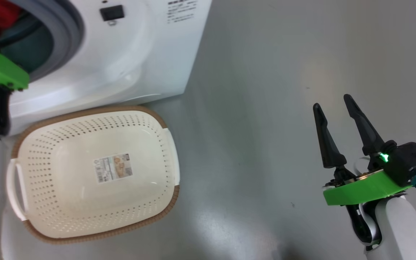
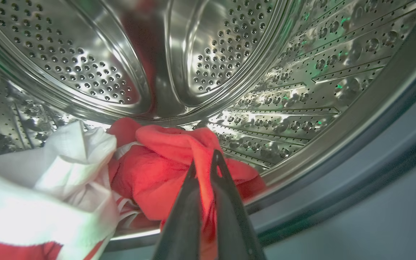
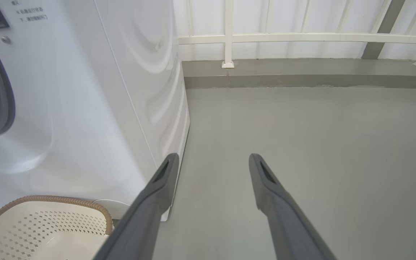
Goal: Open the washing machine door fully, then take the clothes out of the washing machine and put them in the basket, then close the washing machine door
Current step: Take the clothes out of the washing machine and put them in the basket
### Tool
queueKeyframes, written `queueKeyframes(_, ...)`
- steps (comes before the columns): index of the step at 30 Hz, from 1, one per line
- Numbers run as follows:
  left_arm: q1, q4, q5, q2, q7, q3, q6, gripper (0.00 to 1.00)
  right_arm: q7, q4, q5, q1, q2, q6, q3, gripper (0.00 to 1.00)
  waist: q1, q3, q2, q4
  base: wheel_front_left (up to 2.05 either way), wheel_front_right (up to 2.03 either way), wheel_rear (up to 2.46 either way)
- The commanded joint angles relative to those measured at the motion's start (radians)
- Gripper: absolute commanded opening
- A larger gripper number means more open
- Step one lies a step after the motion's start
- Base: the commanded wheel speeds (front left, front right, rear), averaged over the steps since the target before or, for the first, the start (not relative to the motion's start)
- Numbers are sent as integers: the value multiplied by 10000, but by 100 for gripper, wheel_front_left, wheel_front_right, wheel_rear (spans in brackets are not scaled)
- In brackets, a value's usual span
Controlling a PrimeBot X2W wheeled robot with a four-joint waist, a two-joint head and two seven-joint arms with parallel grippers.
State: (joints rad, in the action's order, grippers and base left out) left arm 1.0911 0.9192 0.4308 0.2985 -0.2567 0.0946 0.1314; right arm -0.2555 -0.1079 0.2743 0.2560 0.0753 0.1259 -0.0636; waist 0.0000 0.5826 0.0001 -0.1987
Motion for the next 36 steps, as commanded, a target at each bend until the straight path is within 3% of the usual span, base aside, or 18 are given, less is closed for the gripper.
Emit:
queueKeyframes(1,-357,-395,48,356,-51,-354,-8,0,-63,275,-50,-124,160,48,-154,100,0,-156,-1,184,0,0,0)
queueKeyframes(15,-2725,-3231,-141,-973,-51,-1981,-8,0,-63,238,-74,-369,344,48,284,100,0,-783,-1,1083,0,0,0)
queueKeyframes(20,-3613,-4294,-285,-1424,-51,-2151,-8,0,-63,210,-94,-438,334,48,416,100,0,-940,-1,1341,0,0,0)
queueKeyframes(36,-6204,-7853,-747,-2069,-51,-2641,-8,0,-63,154,-117,-527,264,48,514,100,0,-1340,-1,1599,0,0,0)
